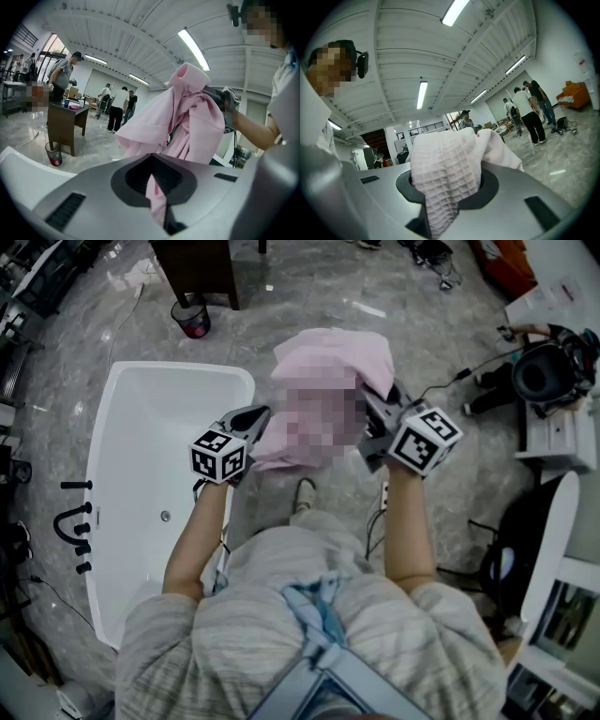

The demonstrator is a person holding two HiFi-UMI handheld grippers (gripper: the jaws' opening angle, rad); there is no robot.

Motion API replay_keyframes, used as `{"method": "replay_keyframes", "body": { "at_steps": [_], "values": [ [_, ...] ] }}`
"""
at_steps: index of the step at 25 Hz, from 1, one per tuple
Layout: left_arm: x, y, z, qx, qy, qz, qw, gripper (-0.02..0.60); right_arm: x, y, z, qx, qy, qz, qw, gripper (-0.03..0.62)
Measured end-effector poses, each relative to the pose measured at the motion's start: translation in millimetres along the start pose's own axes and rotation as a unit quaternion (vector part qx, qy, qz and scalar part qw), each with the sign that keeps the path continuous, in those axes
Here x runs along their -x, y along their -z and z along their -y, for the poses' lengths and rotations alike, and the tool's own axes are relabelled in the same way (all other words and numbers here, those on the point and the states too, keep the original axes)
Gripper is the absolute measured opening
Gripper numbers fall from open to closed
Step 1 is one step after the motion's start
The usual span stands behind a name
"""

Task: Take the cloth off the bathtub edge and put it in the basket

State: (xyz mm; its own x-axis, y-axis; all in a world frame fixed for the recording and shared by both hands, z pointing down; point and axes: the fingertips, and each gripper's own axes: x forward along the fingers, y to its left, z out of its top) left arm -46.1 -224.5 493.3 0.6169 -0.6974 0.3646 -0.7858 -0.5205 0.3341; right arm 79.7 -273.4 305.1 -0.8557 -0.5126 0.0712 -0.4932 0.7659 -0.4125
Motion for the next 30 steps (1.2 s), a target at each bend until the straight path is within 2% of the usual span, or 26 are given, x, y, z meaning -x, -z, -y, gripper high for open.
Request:
{"method": "replay_keyframes", "body": {
  "at_steps": [6,11,17,22,26,30],
  "values": [
    [-32,-14,-2,0.001,-0.006,-0.004,1.0,0.002,-3,-35,19,0.033,-0.017,0.005,0.999,0.127],
    [-61,-22,-4,0.005,-0.004,-0.007,1.0,0.002,-5,-48,45,0.041,-0.021,0.008,0.999,0.127],
    [-99,-31,-2,0.005,0.001,-0.011,0.9999,0.002,-4,-44,88,0.038,-0.008,-0.008,0.999,0.127],
    [-121,-42,-4,0.004,0.001,-0.012,0.9999,0.002,-1,-29,125,0.002,0.003,-0.014,1.0,0.127],
    [-133,-46,-3,0.0,0.004,-0.017,0.9999,0.002,-3,-27,142,0.008,0.011,-0.023,1.0,0.127],
    [-137,-43,-7,0.004,0.005,-0.022,0.9997,0.002,-4,-3,164,-0.008,0.032,-0.041,0.999,0.127]
  ]
}}
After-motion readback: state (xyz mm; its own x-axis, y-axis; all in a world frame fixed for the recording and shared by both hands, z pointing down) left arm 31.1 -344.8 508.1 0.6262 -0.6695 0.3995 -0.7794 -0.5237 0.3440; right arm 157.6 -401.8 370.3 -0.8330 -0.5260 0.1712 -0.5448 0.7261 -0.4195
